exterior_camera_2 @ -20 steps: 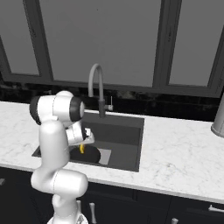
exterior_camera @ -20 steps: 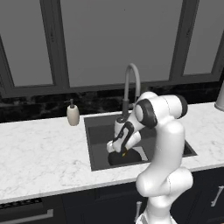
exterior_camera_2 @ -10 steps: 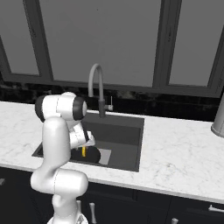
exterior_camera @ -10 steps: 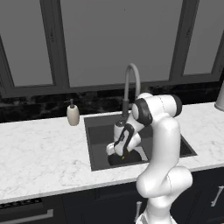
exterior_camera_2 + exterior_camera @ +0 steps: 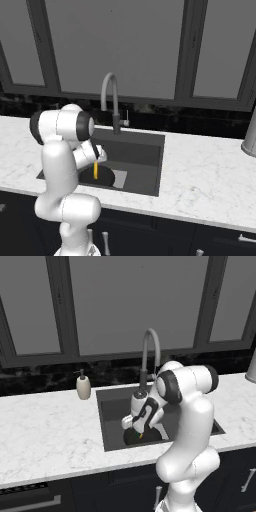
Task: Pick the pan and sponge and place them into the sink. Then turn on the water.
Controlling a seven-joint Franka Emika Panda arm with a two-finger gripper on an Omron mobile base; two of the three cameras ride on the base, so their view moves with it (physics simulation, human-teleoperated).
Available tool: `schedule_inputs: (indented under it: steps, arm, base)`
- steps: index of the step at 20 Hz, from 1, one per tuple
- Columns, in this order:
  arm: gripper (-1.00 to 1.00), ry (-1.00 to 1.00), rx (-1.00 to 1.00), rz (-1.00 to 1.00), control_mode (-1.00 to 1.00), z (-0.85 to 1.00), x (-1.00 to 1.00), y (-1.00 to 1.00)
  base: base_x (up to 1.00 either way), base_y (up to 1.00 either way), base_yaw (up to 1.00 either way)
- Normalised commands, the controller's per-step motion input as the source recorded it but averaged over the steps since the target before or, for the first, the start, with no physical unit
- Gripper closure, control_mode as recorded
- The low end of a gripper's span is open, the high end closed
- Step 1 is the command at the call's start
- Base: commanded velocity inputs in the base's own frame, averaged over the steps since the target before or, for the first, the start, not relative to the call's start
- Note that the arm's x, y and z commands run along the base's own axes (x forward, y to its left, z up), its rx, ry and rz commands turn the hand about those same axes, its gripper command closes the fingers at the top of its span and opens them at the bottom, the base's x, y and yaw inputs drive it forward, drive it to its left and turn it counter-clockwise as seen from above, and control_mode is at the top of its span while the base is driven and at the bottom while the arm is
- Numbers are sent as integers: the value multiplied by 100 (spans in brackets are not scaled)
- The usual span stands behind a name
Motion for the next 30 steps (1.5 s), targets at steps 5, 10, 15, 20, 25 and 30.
schedule_inputs:
  steps: [5,10,15,20,25,30]
  arm:
    - [-100,-6,0,0,-100,52,-37,1]
    - [-100,-10,0,0,-100,64,-29,0]
    - [-100,1,0,0,-100,88,-12,3]
    - [-100,7,0,0,-100,100,-14,13]
    - [-100,6,-1,0,-100,100,-20,15]
    - [-100,1,0,0,-100,66,-64,23]
  base:
    - [0,0,0]
    - [0,0,0]
    - [0,0,0]
    - [0,0,0]
    - [0,0,0]
    - [0,0,0]
